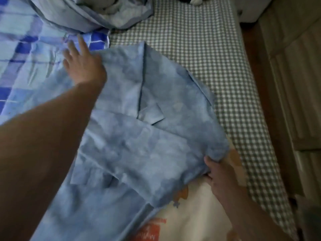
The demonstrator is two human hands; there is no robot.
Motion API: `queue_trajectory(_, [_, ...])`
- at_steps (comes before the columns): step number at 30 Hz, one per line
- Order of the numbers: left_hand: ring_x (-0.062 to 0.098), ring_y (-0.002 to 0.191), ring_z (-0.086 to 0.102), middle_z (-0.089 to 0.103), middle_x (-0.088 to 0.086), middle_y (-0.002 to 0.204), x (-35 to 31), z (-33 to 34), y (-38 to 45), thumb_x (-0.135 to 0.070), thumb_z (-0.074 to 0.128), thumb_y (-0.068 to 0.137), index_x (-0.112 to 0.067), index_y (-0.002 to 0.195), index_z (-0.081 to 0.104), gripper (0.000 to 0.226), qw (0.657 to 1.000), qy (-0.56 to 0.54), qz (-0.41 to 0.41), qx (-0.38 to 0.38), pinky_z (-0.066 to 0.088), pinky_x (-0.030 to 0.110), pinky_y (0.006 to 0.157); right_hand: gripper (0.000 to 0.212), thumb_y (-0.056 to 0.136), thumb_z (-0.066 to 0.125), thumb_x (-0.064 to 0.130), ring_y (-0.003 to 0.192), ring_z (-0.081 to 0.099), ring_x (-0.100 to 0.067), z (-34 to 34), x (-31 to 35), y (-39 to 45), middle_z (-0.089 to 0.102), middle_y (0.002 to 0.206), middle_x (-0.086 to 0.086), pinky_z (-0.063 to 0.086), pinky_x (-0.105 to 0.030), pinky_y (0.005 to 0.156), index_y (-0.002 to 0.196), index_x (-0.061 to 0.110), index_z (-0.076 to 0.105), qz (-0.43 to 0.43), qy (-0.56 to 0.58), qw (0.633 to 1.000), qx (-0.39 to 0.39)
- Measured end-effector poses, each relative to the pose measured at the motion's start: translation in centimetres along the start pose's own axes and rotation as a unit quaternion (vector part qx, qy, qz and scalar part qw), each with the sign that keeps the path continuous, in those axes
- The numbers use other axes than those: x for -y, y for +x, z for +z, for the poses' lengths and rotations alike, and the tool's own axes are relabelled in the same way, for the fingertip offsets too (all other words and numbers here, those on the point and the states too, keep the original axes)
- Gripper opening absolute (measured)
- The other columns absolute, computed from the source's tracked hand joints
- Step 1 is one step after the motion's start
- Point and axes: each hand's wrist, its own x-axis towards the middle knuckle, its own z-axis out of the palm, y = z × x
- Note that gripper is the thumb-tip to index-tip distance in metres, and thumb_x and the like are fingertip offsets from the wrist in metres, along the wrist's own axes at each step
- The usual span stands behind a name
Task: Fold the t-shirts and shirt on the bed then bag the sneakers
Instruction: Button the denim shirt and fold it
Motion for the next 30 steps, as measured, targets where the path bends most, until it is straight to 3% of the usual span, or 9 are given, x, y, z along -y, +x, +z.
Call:
queue_trajectory(3, [0.040,0.151,0.022,0.020,0.018,0.166,-4.7,3.0,-12.8,-0.048,0.041,0.098,-0.025,0.159,0.029,0.066,0.980,-0.032,0.149,0.127,0.019,0.052,0.121,0.012,0.092,0.069,0.008,0.082,0.067,-0.034,-2.5,-3.0,-3.2,0.071,0.092,-0.018,0.057,-0.054,0.085,0.085,0.018,0.066,0.034,-0.063,0.997,-0.035])
queue_trajectory(5, [0.040,0.153,0.017,0.018,0.015,0.167,-3.6,2.5,-24.4,-0.055,0.040,0.096,-0.030,0.158,0.031,0.068,0.959,-0.041,0.199,0.200,0.015,0.055,0.123,0.010,0.084,0.072,0.010,0.081,0.065,-0.037,-4.4,-3.3,-5.1,0.069,0.091,-0.021,0.056,-0.054,0.081,0.079,0.015,0.064,-0.093,-0.211,0.961,-0.152])
queue_trajectory(9, [0.042,0.137,0.038,0.039,0.017,0.150,5.7,-1.7,-39.9,-0.055,0.051,0.092,-0.021,0.144,0.050,0.062,0.953,-0.051,0.188,0.231,0.031,0.056,0.114,0.044,0.093,0.069,0.017,0.111,0.054,-0.017,-4.8,0.2,-6.3,0.056,0.129,-0.001,0.040,-0.027,0.090,0.135,0.014,0.054,-0.312,-0.434,0.840,-0.089])
queue_trajectory(12, [0.040,0.106,0.053,0.050,0.012,0.120,12.0,-2.7,-43.7,-0.053,0.054,0.083,-0.013,0.117,0.061,0.054,0.969,-0.027,0.147,0.195,0.041,0.052,0.091,0.046,0.096,0.067,0.027,0.104,0.061,-0.013,-4.3,1.7,-3.5,0.063,0.121,0.001,0.050,-0.032,0.088,0.138,0.014,0.055,-0.233,-0.491,0.837,0.066])
queue_trajectory(15, [0.036,0.095,0.053,0.056,0.009,0.106,13.9,-2.2,-43.7,-0.049,0.052,0.085,-0.016,0.107,0.062,0.041,0.958,-0.021,0.188,0.213,0.041,0.048,0.081,0.012,0.097,0.066,0.025,0.072,0.061,-0.013,-5.2,2.6,-2.4,0.064,0.080,0.001,0.051,-0.026,0.060,0.088,0.017,0.069,-0.175,-0.488,0.848,0.112])
queue_trajectory(17, [0.031,0.091,0.056,0.060,0.002,0.100,13.9,-1.9,-43.3,-0.040,0.051,0.086,-0.021,0.105,0.061,0.029,0.948,-0.052,0.216,0.228,0.040,0.043,0.076,0.032,0.098,0.065,0.017,0.060,0.058,-0.008,-6.8,3.1,-2.4,0.059,0.067,0.000,0.049,-0.023,0.056,0.066,0.020,0.061,-0.176,-0.494,0.840,0.135])
queue_trajectory(23, [0.029,0.089,0.056,0.058,-0.002,0.096,13.7,-2.1,-44.3,-0.045,0.051,0.093,-0.024,0.096,0.070,0.029,0.936,-0.070,0.251,0.239,0.045,0.044,0.072,0.011,0.088,0.076,0.019,0.105,0.055,-0.022,-10.1,0.9,-2.9,0.052,0.119,-0.014,0.036,-0.021,0.093,0.092,0.009,0.076,-0.200,-0.555,0.807,0.027])
queue_trajectory(26, [0.034,0.099,0.053,0.058,0.006,0.109,14.1,-3.7,-45.5,-0.049,0.052,0.091,-0.022,0.107,0.069,0.035,0.971,-0.020,0.136,0.194,0.043,0.047,0.083,0.038,0.086,0.075,0.029,0.110,0.058,-0.032,-8.3,-2.0,-5.3,0.055,0.123,-0.015,0.047,-0.038,0.099,0.115,0.008,0.063,-0.230,-0.454,0.854,-0.109])
queue_trajectory(30, [0.043,0.121,0.044,0.053,0.025,0.125,18.1,-5.4,-46.2,-0.051,0.055,0.086,-0.013,0.121,0.059,0.052,0.954,-0.044,-0.268,0.125,0.034,0.054,0.104,0.031,0.086,0.069,0.032,0.082,0.070,-0.029,-5.2,-5.4,-7.5,0.069,0.096,-0.015,0.060,-0.046,0.074,0.100,0.006,0.060,-0.100,-0.127,0.979,-0.127])
